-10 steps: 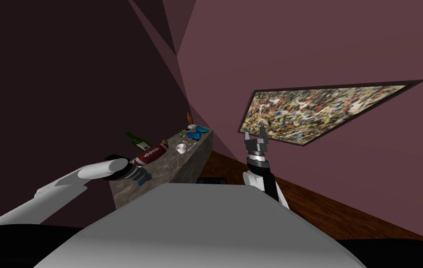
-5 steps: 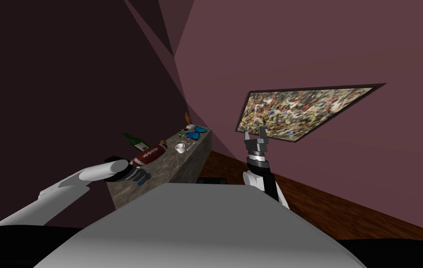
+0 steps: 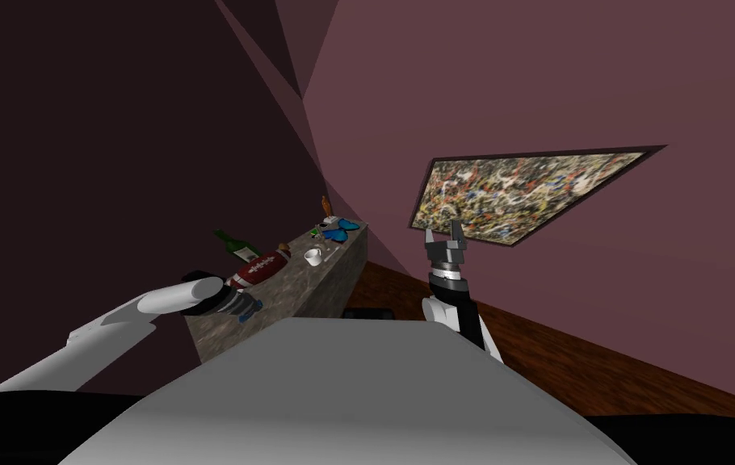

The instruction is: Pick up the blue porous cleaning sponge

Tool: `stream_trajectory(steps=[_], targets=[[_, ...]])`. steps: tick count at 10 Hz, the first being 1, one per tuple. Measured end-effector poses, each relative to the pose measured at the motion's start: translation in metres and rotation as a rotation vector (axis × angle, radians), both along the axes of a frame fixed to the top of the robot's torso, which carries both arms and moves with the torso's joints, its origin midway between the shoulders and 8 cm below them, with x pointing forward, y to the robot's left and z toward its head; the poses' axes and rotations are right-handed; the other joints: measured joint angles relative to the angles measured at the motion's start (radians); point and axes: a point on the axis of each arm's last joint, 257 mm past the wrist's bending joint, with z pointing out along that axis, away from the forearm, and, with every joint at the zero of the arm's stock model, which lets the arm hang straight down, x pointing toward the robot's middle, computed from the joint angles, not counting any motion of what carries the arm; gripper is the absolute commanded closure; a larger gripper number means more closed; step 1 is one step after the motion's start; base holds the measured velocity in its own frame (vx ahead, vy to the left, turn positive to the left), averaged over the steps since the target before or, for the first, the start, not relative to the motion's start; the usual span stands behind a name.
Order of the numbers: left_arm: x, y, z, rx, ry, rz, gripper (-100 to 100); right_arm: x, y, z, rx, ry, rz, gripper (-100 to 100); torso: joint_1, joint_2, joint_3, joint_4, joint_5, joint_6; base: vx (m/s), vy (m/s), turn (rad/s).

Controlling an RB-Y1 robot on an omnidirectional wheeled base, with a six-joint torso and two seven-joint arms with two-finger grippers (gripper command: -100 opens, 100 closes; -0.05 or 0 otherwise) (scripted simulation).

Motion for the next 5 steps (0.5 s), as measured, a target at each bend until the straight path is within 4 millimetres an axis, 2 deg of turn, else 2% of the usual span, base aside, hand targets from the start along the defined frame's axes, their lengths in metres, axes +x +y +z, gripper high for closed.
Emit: stream_trajectory(steps=[1,5], targets=[[0.002,-0.001,0.004,0.001,-0.002,-0.011,100,0.0,0.0,0.0,0.0,0.0,0.0,0,-0.001,-0.001,-0.001,0.0,-0.001,-0.002,0.084,-0.008,0.213],[0.004,-0.009,0.021,0.002,-0.001,-0.05,100,0.0,0.0,0.0,0.0,0.0,0.0,0,-0.001,-0.003,-0.002,-0.001,-0.001,-0.001,0.044,-0.005,0.071]])
